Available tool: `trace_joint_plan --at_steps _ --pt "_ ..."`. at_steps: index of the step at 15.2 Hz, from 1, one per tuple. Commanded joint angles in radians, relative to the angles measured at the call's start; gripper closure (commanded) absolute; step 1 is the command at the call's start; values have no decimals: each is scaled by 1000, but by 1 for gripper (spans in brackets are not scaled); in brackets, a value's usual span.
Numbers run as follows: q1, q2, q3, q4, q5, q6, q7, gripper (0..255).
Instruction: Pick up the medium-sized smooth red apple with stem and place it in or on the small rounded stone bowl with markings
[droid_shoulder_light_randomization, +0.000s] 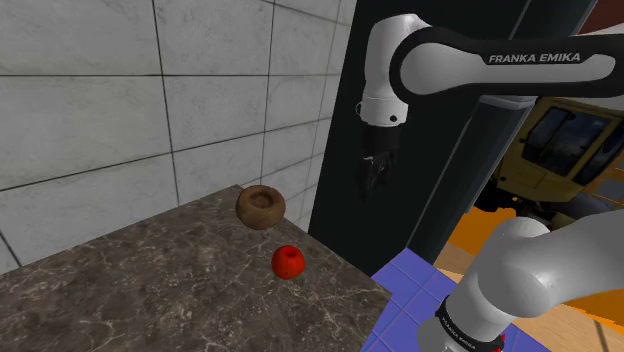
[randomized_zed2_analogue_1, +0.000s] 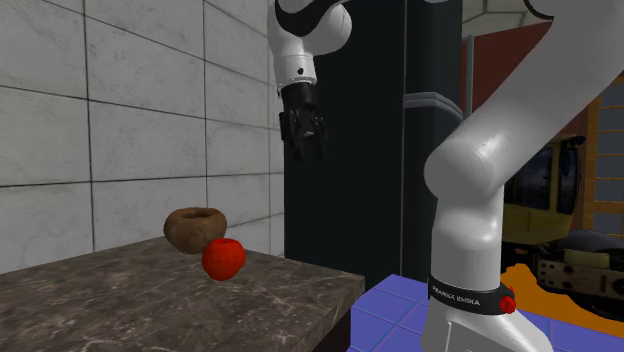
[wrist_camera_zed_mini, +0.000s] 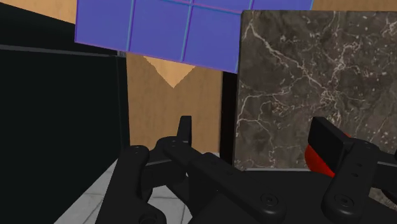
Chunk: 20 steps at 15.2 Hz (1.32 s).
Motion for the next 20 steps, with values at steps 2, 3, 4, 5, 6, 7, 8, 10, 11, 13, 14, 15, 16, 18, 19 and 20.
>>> trace_joint_plan --at_steps 2,3,4,5,6,7,8,10,11,13,14,15,16,18,19,20 --pt "22 59 85 -4 12 68 73 0" --pt "26 84 113 0 12 90 97 0" --pt "30 112 141 6 11 112 122 0" --pt "33 141 169 13 7 134 148 0" --pt "35 172 198 21 2 155 175 0" --pt "36 204 226 31 -6 176 202 0" --pt "36 238 254 41 -16 196 231 0" --pt "35 312 310 67 -44 234 293 0" --pt "33 352 338 83 -62 251 326 0" --pt "28 438 392 117 -110 281 398 0" --pt "26 484 417 136 -140 293 436 0" --pt "25 533 441 157 -173 303 477 0" --pt "26 584 463 180 -210 311 520 0" --pt "32 638 477 192 -252 328 565 0" --pt "32 641 476 181 -255 342 567 0" --pt "31 644 475 170 -259 355 569 0"
